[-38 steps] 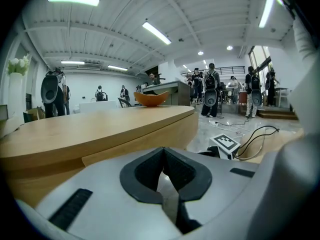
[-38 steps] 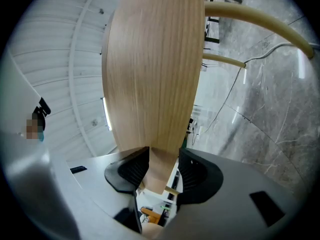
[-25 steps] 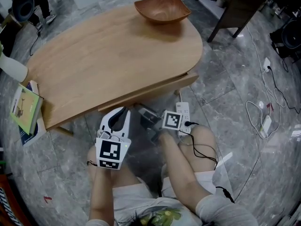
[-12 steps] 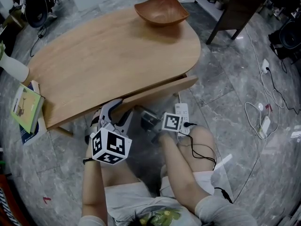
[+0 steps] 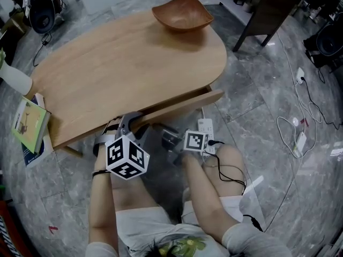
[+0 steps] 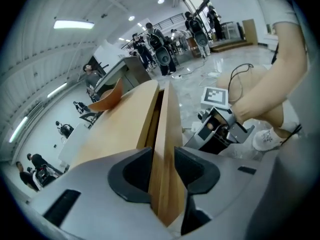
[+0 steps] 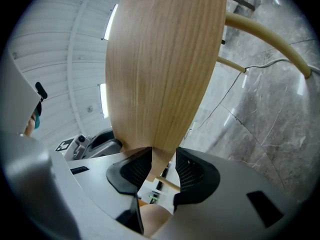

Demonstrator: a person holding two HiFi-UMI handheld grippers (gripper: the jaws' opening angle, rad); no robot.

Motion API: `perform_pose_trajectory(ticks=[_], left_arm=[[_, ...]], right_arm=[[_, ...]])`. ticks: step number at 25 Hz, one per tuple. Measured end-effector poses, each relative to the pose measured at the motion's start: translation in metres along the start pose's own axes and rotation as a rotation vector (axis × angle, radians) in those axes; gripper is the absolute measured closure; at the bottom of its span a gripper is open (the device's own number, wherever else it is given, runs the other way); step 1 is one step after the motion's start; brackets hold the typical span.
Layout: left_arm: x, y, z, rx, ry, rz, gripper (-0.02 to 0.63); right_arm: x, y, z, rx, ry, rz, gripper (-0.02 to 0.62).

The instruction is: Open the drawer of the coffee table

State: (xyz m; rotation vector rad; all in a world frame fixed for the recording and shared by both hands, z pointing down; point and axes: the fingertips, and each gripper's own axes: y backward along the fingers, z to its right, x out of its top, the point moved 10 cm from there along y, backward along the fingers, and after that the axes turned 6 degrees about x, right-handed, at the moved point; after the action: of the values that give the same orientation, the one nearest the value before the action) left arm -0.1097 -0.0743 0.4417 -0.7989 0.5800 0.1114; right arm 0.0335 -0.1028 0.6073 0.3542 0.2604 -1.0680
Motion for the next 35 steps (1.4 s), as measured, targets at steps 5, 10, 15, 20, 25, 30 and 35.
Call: perform_pose_trajectory(ticks=[5, 10, 15, 20, 25, 30, 35], left_arm=[[0.002, -0.003, 0.001, 0.005, -0.053, -0.019, 0.486], [-0.001, -0.003, 0.004, 0.038, -0.05, 0.005, 0.486], [0.0, -0.003, 0.007, 0.04, -0.046, 0.005, 0.486], [0.002, -0.004, 0.006, 0.038, -0.051, 0.002, 0.486], [0.001, -0.004, 0.006, 0.027, -0.034, 0.005, 0.488], [-0.002, -0.003, 0.005, 0.004, 0.009, 0.037, 0.492], [0.001, -0.001, 0.011, -0.002, 0.009, 0.04, 0.494]], right_arm=[[0.001, -0.001, -0.004, -0.098, 0.121, -0.074, 0.434], [0.003, -0.002, -0.026, -0.3, 0.472, -0.288, 0.434], [0.007, 0.001, -0.059, -0.509, 0.841, -0.488, 0.434], [0.008, -0.005, -0.121, -0.562, 1.375, -0.613, 0.436], [0.025, -0.012, -0.166, -0.481, 1.687, -0.645, 0.434], [0.051, -0.023, -0.164, -0.464, 1.787, -0.861, 0.434], [0.056, -0.029, -0.145, -0.445, 1.764, -1.065, 0.434]])
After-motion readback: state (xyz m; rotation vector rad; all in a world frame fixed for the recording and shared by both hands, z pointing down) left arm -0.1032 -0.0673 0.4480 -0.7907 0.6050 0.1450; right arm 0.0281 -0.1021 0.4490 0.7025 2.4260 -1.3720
